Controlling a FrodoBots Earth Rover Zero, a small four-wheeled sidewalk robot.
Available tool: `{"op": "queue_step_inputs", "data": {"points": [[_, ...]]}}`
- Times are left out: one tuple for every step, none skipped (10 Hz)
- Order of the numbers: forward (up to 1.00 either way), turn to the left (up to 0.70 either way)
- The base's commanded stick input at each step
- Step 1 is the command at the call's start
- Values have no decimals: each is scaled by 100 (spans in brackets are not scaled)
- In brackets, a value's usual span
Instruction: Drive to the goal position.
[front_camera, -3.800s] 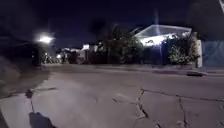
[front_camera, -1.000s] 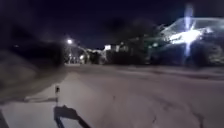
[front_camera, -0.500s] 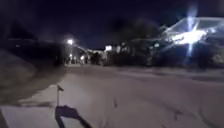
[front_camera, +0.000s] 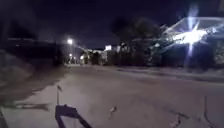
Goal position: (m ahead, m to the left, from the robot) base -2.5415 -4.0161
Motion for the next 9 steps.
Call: {"op": "queue_step_inputs", "data": {"points": [[9,-17],[9,-17],[9,-17],[9,-17],[9,-17],[9,-17],[9,-17],[9,-17],[9,-17]]}}
